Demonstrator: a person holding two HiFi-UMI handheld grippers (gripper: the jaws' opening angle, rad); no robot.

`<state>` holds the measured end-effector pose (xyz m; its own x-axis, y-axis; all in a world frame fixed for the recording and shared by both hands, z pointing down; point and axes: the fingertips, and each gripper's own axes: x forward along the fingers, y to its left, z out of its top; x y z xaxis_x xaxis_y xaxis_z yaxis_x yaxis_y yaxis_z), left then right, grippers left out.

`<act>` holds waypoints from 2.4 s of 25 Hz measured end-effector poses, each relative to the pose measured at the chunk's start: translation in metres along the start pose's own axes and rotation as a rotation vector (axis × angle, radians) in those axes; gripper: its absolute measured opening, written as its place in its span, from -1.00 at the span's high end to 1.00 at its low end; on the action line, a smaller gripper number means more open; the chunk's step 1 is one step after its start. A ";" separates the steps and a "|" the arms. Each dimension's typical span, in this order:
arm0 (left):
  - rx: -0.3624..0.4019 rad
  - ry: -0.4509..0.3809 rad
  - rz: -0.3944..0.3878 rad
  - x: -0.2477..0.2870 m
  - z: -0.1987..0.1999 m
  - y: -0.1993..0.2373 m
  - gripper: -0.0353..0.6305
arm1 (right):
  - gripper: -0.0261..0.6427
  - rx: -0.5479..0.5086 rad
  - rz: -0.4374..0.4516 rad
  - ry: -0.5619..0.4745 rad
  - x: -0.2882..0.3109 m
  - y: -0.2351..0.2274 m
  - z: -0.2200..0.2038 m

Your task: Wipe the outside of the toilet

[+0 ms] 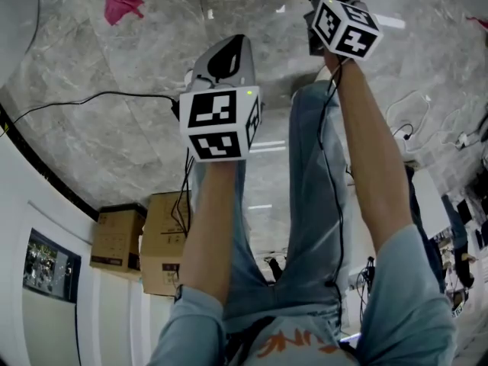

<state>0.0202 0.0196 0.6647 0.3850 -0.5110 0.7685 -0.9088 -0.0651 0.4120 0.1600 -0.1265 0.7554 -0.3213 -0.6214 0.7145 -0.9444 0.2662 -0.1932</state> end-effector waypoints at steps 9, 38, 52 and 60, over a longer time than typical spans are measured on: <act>0.040 -0.029 -0.030 0.008 0.024 -0.052 0.91 | 0.68 0.074 -0.061 -0.048 -0.032 -0.060 0.038; 0.102 -0.353 -0.029 -0.207 0.219 -0.175 0.91 | 0.68 0.034 0.160 -0.247 -0.324 0.010 0.249; 0.164 -0.647 -0.054 -0.402 0.356 -0.205 0.91 | 0.68 0.046 0.332 -0.530 -0.493 0.148 0.423; 0.286 -0.895 -0.113 -0.502 0.435 -0.256 0.91 | 0.68 -0.084 0.337 -0.722 -0.579 0.188 0.510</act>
<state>-0.0101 -0.0805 -0.0396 0.3156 -0.9487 0.0215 -0.9241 -0.3021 0.2341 0.1325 -0.0926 -0.0374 -0.5812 -0.8137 0.0095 -0.7894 0.5610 -0.2491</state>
